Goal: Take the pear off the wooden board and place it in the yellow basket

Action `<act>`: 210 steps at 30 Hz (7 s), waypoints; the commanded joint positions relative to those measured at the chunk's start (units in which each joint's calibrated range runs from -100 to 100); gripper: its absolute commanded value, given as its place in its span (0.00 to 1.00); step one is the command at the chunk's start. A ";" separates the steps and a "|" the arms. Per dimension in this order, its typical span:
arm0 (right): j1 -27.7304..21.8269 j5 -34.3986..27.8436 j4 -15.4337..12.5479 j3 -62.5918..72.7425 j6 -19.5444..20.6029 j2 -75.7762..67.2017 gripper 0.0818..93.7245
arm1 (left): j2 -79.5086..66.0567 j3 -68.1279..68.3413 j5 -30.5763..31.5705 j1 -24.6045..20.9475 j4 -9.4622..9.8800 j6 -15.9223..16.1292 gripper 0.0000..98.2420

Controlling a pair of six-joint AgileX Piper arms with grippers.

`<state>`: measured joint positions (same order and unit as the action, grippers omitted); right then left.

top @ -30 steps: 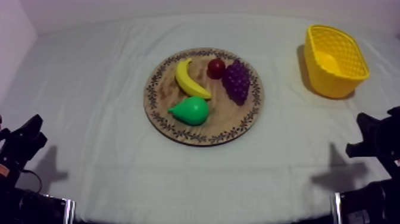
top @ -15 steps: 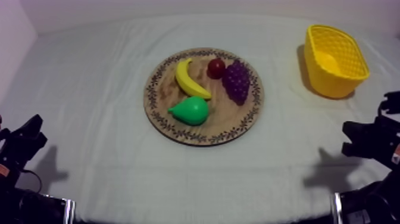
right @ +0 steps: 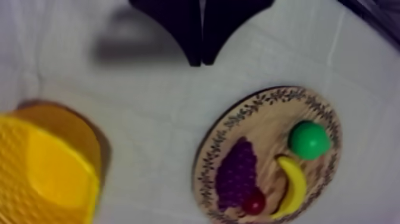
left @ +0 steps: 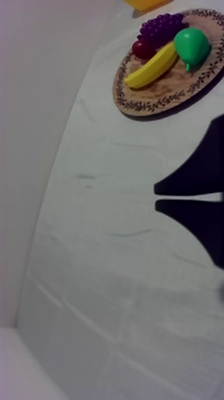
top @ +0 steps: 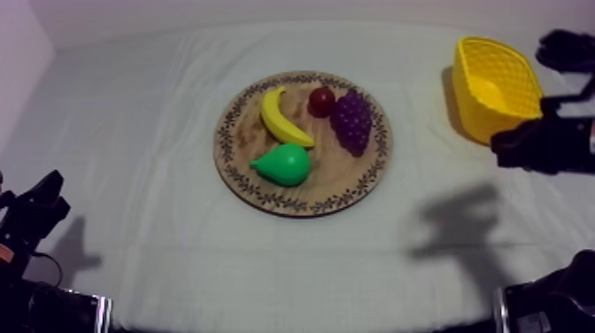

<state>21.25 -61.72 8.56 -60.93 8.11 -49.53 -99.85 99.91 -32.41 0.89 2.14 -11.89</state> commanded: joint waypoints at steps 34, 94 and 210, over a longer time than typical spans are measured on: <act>17.15 -36.44 -1.61 70.10 -27.98 52.74 0.07 | 0.02 -0.02 -0.01 0.01 0.03 0.00 0.00; 16.02 -25.36 -1.23 74.63 -23.09 89.24 0.80 | 0.02 -0.02 -0.01 0.01 0.03 0.00 0.00; -23.80 -25.14 1.41 67.69 -14.10 66.01 0.67 | 0.02 -0.02 -0.01 0.01 0.03 0.00 0.00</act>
<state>-2.82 -86.95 10.21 7.12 -5.89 19.97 -99.85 99.91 -32.42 0.89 2.14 -11.89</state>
